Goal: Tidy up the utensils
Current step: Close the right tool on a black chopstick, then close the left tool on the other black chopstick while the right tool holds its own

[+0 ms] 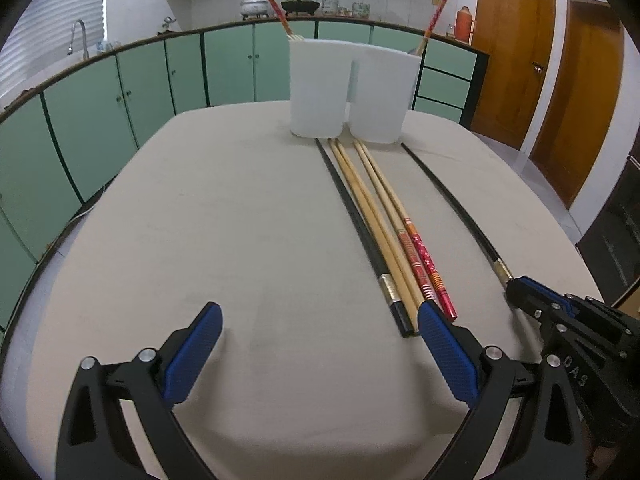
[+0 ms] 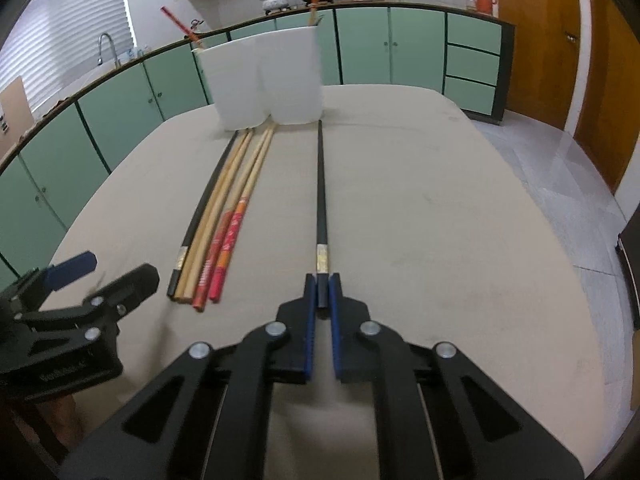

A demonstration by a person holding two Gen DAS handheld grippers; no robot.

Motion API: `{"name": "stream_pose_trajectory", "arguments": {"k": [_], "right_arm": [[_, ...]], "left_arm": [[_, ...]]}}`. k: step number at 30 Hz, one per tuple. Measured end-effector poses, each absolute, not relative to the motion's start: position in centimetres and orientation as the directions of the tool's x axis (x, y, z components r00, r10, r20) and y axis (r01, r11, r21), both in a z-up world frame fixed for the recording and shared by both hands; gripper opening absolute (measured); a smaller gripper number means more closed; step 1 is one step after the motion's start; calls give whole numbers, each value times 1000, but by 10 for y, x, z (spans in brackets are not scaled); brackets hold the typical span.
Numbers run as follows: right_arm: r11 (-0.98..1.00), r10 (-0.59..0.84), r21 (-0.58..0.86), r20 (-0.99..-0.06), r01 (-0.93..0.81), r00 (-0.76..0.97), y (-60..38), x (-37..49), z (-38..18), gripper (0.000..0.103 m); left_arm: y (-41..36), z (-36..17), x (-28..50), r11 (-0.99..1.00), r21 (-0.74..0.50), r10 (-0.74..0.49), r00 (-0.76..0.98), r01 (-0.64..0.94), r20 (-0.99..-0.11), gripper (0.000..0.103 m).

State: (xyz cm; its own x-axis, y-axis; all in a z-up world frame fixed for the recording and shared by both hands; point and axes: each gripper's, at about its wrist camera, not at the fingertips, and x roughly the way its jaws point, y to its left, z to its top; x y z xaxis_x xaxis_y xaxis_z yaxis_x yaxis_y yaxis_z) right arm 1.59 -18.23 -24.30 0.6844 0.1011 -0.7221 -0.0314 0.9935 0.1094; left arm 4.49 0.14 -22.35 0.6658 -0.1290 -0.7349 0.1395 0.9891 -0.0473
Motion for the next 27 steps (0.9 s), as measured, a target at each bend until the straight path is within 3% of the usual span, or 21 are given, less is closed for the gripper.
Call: {"name": "stream_pose_trajectory", "arguments": {"k": [18,27], "right_arm": [[991,124,130,-720,-43,683,-182,15,-245,6],[991,121,123,-724,-46,679,-181,15,-246,7]], "left_arm": [[-6,-231,51,994,-21,-84,631,106,-771,92],[21,-228,50,998,-58,-53,642,14,-765,78]]}}
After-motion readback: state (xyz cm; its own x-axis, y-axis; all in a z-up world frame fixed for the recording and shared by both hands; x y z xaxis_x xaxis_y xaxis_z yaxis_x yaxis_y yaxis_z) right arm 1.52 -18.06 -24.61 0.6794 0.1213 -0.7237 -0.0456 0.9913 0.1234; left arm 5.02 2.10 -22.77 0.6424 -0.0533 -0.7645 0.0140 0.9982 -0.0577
